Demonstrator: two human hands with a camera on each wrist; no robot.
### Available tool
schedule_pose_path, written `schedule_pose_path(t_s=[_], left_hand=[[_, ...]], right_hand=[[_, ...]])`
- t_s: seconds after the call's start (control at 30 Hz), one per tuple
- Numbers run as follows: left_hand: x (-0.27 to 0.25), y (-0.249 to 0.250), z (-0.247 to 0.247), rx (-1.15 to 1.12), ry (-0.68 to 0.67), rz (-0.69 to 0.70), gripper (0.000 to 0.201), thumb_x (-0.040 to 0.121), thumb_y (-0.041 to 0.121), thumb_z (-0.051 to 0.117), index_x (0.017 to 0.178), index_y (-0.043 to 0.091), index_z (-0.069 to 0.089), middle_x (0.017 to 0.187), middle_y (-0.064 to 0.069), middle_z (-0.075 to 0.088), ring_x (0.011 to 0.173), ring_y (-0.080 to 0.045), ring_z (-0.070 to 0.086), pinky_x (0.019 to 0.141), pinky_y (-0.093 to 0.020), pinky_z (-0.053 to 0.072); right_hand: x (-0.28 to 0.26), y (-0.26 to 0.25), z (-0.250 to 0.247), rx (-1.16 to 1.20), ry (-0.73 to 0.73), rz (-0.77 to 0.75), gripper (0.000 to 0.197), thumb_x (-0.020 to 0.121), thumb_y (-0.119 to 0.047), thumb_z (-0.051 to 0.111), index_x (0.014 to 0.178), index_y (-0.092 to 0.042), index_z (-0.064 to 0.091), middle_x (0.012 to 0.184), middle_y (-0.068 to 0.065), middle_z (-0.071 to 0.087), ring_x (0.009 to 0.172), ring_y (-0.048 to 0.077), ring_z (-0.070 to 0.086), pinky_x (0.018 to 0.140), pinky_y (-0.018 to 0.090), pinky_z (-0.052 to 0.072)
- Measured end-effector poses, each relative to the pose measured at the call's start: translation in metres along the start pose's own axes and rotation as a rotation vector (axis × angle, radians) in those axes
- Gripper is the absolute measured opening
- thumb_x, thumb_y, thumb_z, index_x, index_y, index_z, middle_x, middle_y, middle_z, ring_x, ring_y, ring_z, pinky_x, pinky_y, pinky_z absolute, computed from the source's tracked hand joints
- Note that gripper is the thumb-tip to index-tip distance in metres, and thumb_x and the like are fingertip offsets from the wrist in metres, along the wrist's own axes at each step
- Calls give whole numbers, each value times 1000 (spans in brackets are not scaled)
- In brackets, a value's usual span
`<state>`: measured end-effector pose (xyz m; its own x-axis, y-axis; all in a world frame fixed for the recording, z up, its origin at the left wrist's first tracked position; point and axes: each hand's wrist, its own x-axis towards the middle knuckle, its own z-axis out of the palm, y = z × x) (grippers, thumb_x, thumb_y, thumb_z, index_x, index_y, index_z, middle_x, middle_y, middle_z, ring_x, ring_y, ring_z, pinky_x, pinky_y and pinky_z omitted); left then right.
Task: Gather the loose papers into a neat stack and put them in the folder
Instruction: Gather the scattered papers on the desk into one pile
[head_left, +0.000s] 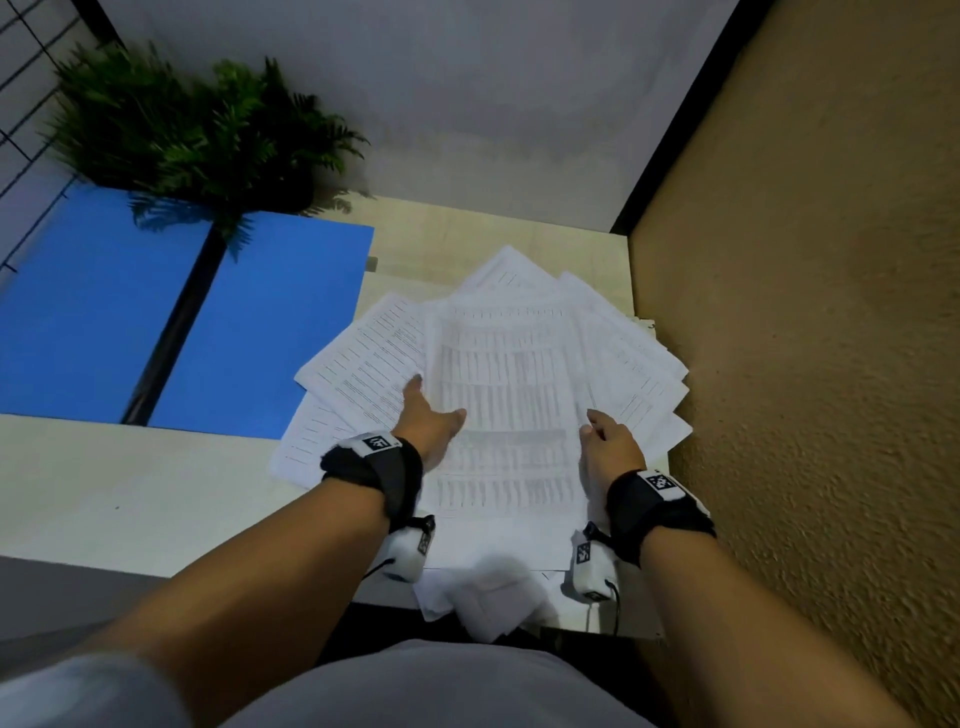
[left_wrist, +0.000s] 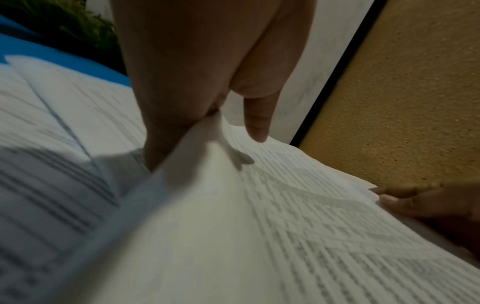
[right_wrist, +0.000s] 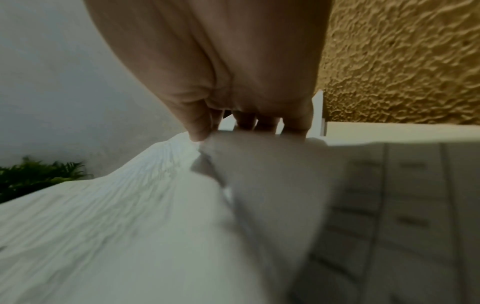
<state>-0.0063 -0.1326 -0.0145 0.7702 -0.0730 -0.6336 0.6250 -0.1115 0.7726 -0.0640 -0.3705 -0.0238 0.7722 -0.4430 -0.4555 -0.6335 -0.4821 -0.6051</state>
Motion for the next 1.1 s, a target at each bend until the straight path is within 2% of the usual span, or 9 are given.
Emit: schedule_pose_path(t_s=[0.1,0.2,0.37,0.5,0.67,0.8,0.9,1.03,1.1], left_hand=[[-4,-2,6,228,-21,-18,66,94,22,64,151,10,33,148,-9,47,132,-29,49,107,-36,42],[-8,-9,-7,114,107,47,40,95,16,62,133,4,57,126,-17,65,112,-33,63,98,-39,51],[-12,-37,-64,-34,409,-12,51,76,32,68,121,9,65,113,-21,70,101,-40,67,90,-54,56],[-19,-44,-82,-39,482,-28,44,83,23,72,124,9,64,118,-10,68,104,-31,66,94,-42,54],[-12,-41,-68,-173,370,14,51,83,11,76,130,6,59,123,-10,67,110,-30,65,97,-47,53],[1,-39,-67,-296,397,0,68,79,-7,73,134,9,38,136,-14,54,120,-32,57,102,-50,50],[7,-43,-71,-310,368,-3,70,81,-4,72,139,12,36,135,-8,53,122,-30,56,103,-50,48],[-11,-36,-81,-97,357,-85,50,94,21,63,138,2,49,133,-18,60,122,-38,58,102,-46,49],[-15,-34,-91,-20,362,-112,61,97,15,55,152,4,31,145,-25,47,137,-39,42,109,-37,39]], right_hand=[[3,3,1,-2,-2,11,40,102,-32,38,138,-20,50,139,16,48,126,34,48,106,35,37],[4,8,-1,-5,24,9,38,101,-32,41,133,-14,53,133,16,54,121,33,52,99,31,39],[6,1,-3,-144,-7,21,48,93,-37,56,135,-15,50,136,16,50,123,36,51,106,43,42],[0,-15,9,-130,-6,-21,50,92,-29,60,136,-12,46,133,16,48,121,35,51,103,41,43],[-8,-12,25,-124,-24,-51,23,85,-4,64,102,-13,53,100,8,50,94,25,54,80,26,41],[-21,-15,26,-176,15,-2,57,79,-17,74,128,-5,47,122,18,50,109,33,56,81,29,44],[-26,-16,34,-207,-19,9,56,81,-15,69,129,-3,44,122,18,53,109,33,57,81,29,43],[-25,-17,41,-234,-36,58,7,89,-9,58,92,-11,52,95,11,50,90,20,49,76,24,35],[-20,-14,35,-189,5,79,17,91,-11,57,76,-11,51,95,12,52,93,19,51,79,24,40]])
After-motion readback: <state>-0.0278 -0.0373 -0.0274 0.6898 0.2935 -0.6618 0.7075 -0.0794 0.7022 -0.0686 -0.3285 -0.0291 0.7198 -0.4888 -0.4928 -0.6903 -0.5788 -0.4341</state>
